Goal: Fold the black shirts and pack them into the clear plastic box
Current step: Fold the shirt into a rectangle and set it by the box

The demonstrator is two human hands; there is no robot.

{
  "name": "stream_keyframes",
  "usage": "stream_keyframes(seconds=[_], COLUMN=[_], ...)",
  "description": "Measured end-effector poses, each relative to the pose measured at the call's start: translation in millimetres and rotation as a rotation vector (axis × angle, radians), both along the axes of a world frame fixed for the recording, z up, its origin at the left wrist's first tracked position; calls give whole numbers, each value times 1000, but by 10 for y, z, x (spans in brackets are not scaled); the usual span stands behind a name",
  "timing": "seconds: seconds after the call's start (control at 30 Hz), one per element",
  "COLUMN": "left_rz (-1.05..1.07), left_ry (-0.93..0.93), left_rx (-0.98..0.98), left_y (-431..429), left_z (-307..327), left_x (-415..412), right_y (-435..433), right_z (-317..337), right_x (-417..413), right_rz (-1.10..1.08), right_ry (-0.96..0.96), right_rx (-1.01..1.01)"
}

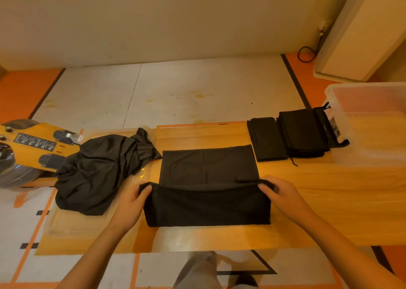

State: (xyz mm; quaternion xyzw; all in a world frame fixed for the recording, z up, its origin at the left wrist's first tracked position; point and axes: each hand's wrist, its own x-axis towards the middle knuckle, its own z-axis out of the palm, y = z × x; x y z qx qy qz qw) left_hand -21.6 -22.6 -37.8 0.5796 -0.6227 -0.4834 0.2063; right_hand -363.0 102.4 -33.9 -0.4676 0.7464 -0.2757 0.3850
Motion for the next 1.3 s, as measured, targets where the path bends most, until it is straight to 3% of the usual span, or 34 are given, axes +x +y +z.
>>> stream_keyframes(seconds=[0.17, 0.33, 0.5, 0.63, 0.77, 0.83, 0.9, 1.03, 1.17, 1.3], left_rz=[-52, -150, -169, -171, -180, -244, -392, -675, -705, -783], left_ry=[-71, -456, -584, -663, -806, -761, -647, -724, -779, -705], left_rx=[-32, -72, -153, -182, -406, -590, -645, -501, -428, -544], left_y=[-958, -1455, -1442, -1408, -1318, -1198, -1022, -819, -755, -685], left_z=[-171, -598, -722, -726, -622, -622, -709, -1018, -1062, -829], left_x=[-359, -597, -634, -678, -806, -934, -1063, -1000, -937, -1363], right_y=[-864, -1399, -1474, -1503, -1432, -1374, -1286, -950, -611, -255], right_z=[-56, -546, -660, -628, -575, -611, -738, -1079, -1114, -1069], right_x=[-296, -425, -309, -273, -123, 50, 227, 390, 334, 401], right_rz=[-74, -229, -182, -177, -118, -47, 57, 259, 122, -123], right_ry=[54, 288, 567, 633, 855, 874, 863, 841, 817, 786], right_rx=[34, 273, 335, 324, 73, -73, -125, 64, 163, 167])
